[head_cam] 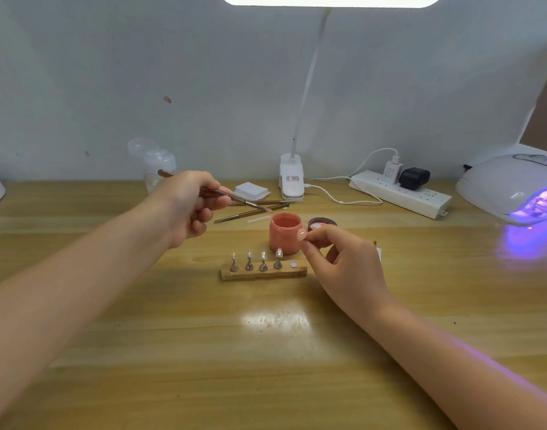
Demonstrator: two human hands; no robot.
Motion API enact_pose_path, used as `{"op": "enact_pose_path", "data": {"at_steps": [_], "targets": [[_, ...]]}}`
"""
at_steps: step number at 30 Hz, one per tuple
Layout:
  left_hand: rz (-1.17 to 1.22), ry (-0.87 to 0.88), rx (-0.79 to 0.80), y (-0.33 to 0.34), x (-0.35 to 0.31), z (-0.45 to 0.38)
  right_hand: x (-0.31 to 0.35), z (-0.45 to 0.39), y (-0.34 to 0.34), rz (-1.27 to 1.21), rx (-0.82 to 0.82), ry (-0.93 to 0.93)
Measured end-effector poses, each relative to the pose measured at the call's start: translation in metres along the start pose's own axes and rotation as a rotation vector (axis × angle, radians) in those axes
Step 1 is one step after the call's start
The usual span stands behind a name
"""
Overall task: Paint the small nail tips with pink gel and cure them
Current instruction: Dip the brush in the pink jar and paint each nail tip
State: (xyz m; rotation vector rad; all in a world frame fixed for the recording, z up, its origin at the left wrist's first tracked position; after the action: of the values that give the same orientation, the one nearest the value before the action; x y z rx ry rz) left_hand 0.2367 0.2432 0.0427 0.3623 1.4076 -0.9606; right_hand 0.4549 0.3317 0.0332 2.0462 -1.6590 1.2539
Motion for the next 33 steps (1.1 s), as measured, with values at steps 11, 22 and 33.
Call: {"op": "enact_pose_path", "data": {"at_steps": [11,22,33], "targets": [[-0.377,0.902,-0.204,0.038,-0.015,0.11,-0.003,-0.001,-0.001,0.034,0.008,0.017],[-0.357,0.936,-0.202,0.034,-0.012,0.111,-0.003,-0.001,-0.002,0.041,0.007,0.013],[-0.302,0.896,-0.182,0.035,-0.008,0.108,0.002,0.001,-0.002,0.072,-0.003,-0.009]]}}
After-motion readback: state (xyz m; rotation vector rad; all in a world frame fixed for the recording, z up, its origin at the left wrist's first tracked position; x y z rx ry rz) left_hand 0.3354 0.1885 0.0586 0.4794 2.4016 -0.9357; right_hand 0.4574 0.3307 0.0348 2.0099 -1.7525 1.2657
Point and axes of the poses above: each hand's wrist, its own z-axis away from the middle knuckle, its own y-axis out of the palm, x = y × z, the point moved 10 cm from there along -z, towards the middle knuckle, and after that the axes turned 15 degrees about -z, right-handed, at the moved point
